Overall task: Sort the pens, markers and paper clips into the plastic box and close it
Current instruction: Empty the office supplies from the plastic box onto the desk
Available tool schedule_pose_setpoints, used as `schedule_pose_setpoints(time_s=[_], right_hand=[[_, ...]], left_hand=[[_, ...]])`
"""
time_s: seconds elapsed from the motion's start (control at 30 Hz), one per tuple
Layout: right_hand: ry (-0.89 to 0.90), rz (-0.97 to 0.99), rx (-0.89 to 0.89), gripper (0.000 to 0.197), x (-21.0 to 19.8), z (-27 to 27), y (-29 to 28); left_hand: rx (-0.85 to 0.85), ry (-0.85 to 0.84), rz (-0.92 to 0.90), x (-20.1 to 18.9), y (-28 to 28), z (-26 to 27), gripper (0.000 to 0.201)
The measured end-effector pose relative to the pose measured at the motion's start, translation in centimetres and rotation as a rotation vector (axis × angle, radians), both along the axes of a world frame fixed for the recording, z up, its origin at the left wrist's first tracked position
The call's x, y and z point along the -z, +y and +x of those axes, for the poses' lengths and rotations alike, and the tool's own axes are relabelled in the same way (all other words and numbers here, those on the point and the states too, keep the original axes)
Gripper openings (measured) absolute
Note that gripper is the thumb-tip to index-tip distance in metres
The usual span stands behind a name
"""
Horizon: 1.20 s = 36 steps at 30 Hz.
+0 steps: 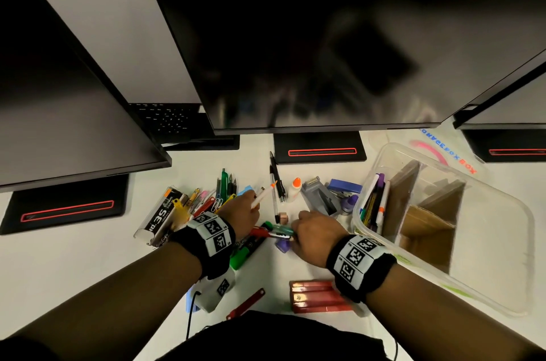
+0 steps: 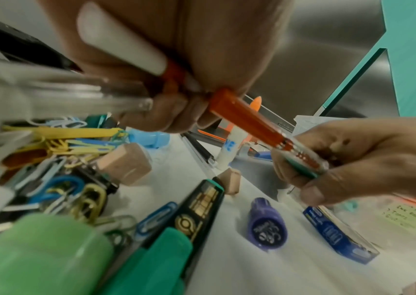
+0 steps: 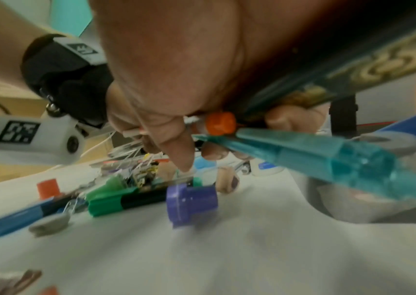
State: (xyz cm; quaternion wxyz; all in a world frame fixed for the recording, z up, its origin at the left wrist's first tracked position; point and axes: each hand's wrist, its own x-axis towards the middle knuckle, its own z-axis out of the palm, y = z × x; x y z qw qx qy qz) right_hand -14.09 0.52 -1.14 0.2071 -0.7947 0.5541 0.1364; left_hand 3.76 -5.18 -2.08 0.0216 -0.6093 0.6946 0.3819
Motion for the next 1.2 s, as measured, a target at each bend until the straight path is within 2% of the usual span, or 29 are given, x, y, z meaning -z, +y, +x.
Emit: schedule_pose_setpoints(time_s=[0.13, 0.27, 0.37, 0.53, 0.7, 0.77, 0.9, 1.0, 1.2], right_hand=[[-0.043, 0.092, 0.120, 0.032, -0.5, -0.1, 0.0], [-0.036, 0.194, 0.195, 0.028, -0.3, -0.1, 0.3], [0.003, 0.161, 0.115, 0.035, -0.5, 0.5, 0.4], [-0.008, 0.058, -0.119, 0.037, -0.1, 3.5, -0.4], [0.100, 0.063, -0.274, 0.030, 1.2, 6.2, -1.1], [0.116, 0.091, -0.271, 0.032, 1.3, 6.5, -1.3], [0.130, 0.139, -0.223, 0.029, 1.2, 5.7, -1.3], [0.122, 0.131, -0.208, 0.023, 0.9, 4.8, -1.0], [0.044, 0.122, -0.056, 0.027, -1.1, 2.6, -0.4]], left_hand=[[-0.100, -0.006, 0.004, -0.3, 0.0, 0.0, 0.044], [-0.074, -0.099, 0.045, 0.2, 0.4, 0.4, 0.053], [-0.068, -0.127, 0.052, 0.4, 1.0, 0.9, 0.051], [-0.229, 0.006, 0.025, 0.2, 0.5, 2.8, 0.016], [-0.084, -0.141, -0.067, -0.6, -0.4, 3.7, 0.009], [-0.033, -0.173, -0.079, -0.8, -0.9, 3.6, 0.007], [0.029, -0.215, -0.038, -0.4, -2.0, 2.6, 0.027], [0.090, -0.231, -0.048, 0.2, -2.5, 1.2, 0.029], [0.075, -0.154, -0.145, 0.8, -4.2, -1.7, 0.026]])
